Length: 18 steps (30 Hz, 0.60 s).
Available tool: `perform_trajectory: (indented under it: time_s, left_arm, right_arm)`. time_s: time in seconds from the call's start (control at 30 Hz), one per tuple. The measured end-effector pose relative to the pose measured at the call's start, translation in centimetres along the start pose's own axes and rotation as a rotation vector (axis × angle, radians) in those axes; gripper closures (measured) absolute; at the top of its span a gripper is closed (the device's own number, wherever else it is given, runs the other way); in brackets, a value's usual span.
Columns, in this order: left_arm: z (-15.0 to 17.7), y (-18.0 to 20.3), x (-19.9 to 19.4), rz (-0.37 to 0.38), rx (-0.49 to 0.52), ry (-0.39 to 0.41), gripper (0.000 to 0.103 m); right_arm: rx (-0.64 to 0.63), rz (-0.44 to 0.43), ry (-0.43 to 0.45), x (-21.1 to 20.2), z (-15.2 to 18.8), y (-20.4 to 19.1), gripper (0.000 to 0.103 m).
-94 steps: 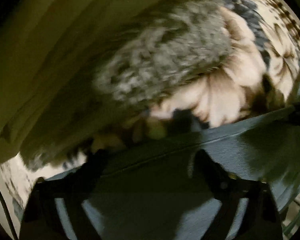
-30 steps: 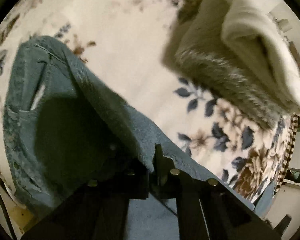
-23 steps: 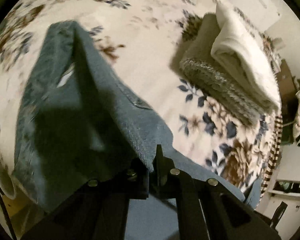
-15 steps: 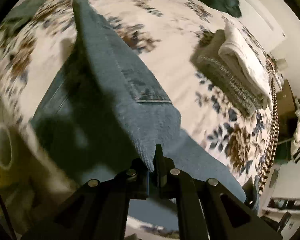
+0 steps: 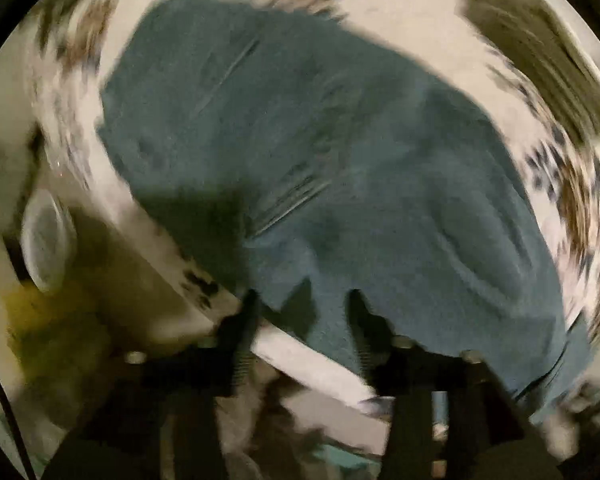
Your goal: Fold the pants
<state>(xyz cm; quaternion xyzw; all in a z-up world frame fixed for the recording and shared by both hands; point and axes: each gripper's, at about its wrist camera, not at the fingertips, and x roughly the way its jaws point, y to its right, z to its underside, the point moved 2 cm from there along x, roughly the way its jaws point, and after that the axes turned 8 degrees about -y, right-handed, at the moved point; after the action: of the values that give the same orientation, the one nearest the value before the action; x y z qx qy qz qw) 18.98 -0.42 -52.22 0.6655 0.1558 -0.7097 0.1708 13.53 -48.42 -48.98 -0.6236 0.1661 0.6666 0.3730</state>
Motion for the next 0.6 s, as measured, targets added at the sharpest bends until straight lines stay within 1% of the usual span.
perform_trajectory:
  time_s: [0.03, 0.07, 0.13, 0.2, 0.23, 0.33, 0.43, 0.53, 0.6]
  left_arm:
    - [0.4, 1.9, -1.2, -0.063, 0.078, 0.044, 0.030]
    - [0.7, 3.6, -2.0, -0.100, 0.139, 0.083, 0.018]
    - [1.4, 7.9, -3.5, -0.169, 0.275, 0.179, 0.017]
    - [1.9, 11.6, -3.9, -0.207, 0.372, 0.234, 0.017]
    - [2.0, 13.5, -3.9, -0.209, 0.411, 0.251, 0.017]
    - [2.0, 16.5, -3.7, -0.187, 0.478, 0.270, 0.017]
    - [2.2, 19.7, -3.2, -0.196, 0.547, 0.295, 0.017]
    - [2.5, 21.5, -2.9, -0.191, 0.601, 0.303, 0.017]
    - [3.0, 22.4, -2.7, -0.189, 0.624, 0.302, 0.017]
  right_arm:
    - [-0.049, 0.031, 0.037, -1.3, -0.1, -0.6, 0.023]
    - [-0.081, 0.047, 0.057, -1.9, -0.2, -1.0, 0.023]
    - [-0.155, 0.099, 0.087, -2.8, -0.8, -2.2, 0.023]
    - [-0.208, 0.152, 0.095, -2.6, -2.1, -3.3, 0.023]
    - [-0.238, 0.182, 0.095, -2.0, -3.1, -4.0, 0.023]
    - [-0.293, 0.236, 0.082, -0.5, -5.8, -5.1, 0.023]
    - [-0.339, 0.288, 0.068, 1.6, -8.5, -6.2, 0.023]
    - [-0.362, 0.332, 0.063, 3.2, -10.4, -6.7, 0.023]
    - [-0.358, 0.339, 0.047, 4.0, -11.3, -6.5, 0.023]
